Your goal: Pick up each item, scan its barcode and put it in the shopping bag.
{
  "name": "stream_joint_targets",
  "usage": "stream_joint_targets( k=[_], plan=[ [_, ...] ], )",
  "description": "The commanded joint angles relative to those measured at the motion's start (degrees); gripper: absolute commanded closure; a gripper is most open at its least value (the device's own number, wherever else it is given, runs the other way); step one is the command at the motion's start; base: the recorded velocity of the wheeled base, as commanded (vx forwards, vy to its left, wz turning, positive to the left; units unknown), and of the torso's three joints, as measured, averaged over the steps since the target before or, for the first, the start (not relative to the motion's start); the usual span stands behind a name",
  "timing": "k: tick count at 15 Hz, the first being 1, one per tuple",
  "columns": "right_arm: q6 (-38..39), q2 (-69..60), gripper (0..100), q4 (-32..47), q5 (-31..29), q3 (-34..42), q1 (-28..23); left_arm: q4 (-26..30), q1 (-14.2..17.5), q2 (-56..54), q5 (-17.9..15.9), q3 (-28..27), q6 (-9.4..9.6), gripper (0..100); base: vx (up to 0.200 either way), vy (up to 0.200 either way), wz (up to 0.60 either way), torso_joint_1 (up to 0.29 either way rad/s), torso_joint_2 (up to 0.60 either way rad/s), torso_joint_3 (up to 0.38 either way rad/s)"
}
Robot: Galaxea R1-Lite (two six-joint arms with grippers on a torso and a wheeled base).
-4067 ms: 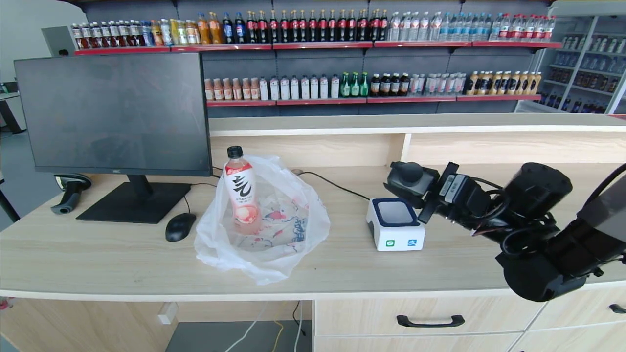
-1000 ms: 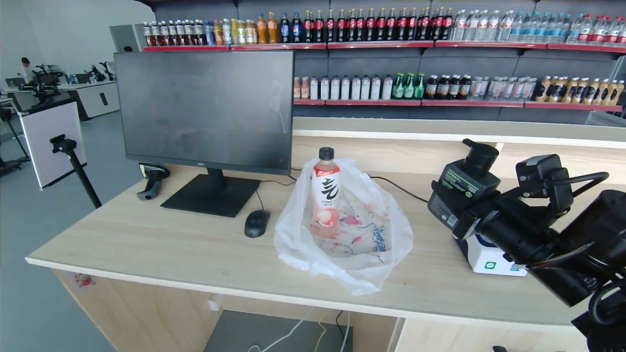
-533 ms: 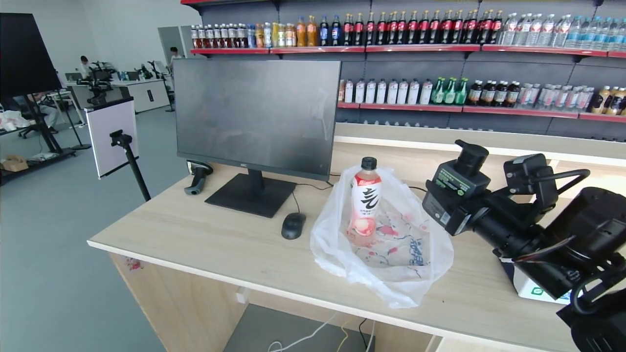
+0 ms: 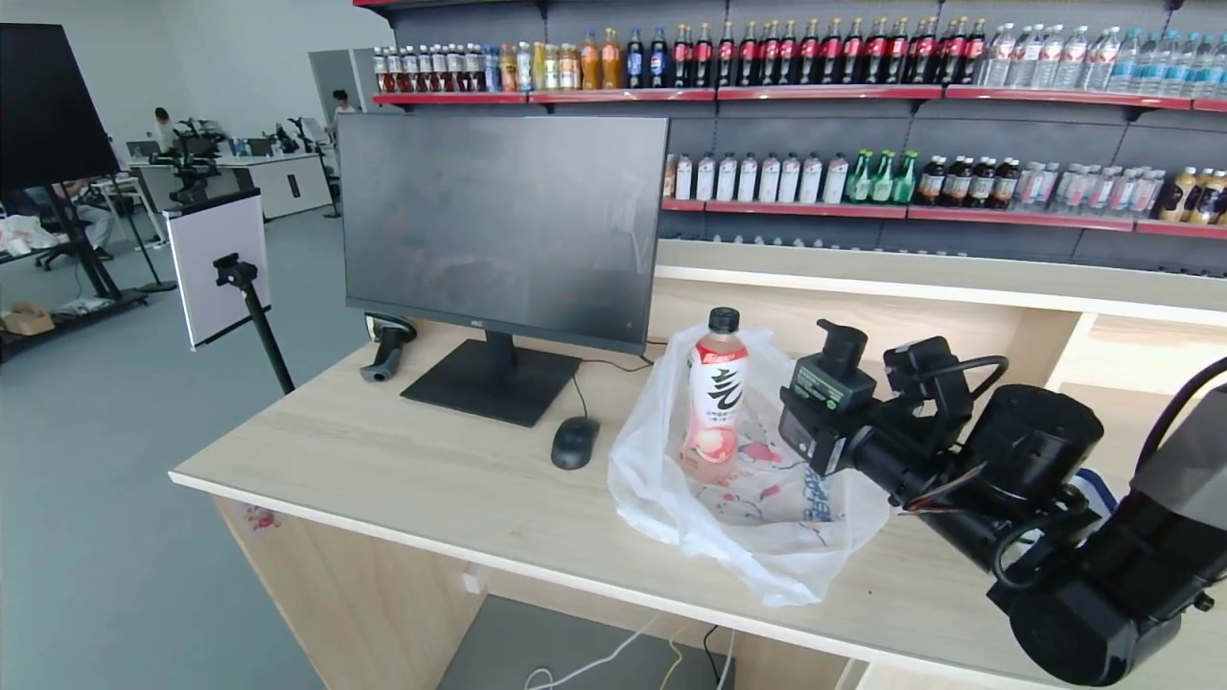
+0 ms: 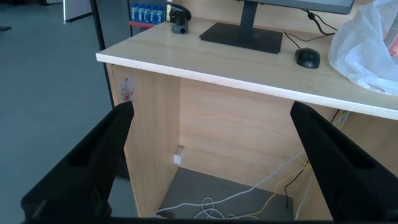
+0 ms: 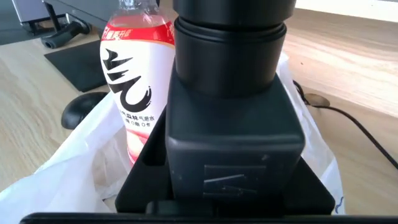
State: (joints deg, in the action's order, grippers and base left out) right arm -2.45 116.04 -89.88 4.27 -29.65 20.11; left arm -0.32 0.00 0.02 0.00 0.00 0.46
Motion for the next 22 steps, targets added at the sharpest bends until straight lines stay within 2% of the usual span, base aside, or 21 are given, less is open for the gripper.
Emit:
stream_joint_targets(
  k=[1,5,9,22],
  plan=[
    [0.08,5.16,100,-0.12,0.04,-2.7,-0.16,-0.03,0.0,-0.02,0.0,0.0,0.06,0,0.0,0.0,0.0,0.0,0.0,0.0],
    [0.43,7.53,100,-0.12,0.04,-4.1,-0.25,-0.03,0.0,-0.02,0.0,0.0,-0.02,0,0.0,0.0,0.0,0.0,0.0,0.0],
    [0.43,9.82,100,-0.12,0.13,-5.6,-2.98,-0.03,0.0,-0.02,0.0,0.0,-0.02,0,0.0,0.0,0.0,0.0,0.0,0.0],
    [1.4,13.16,100,-0.12,0.22,-6.56,-2.8,0.05,0.0,-0.02,0.0,0.0,0.15,0,0.0,0.0,0.0,0.0,0.0,0.0]
  ],
)
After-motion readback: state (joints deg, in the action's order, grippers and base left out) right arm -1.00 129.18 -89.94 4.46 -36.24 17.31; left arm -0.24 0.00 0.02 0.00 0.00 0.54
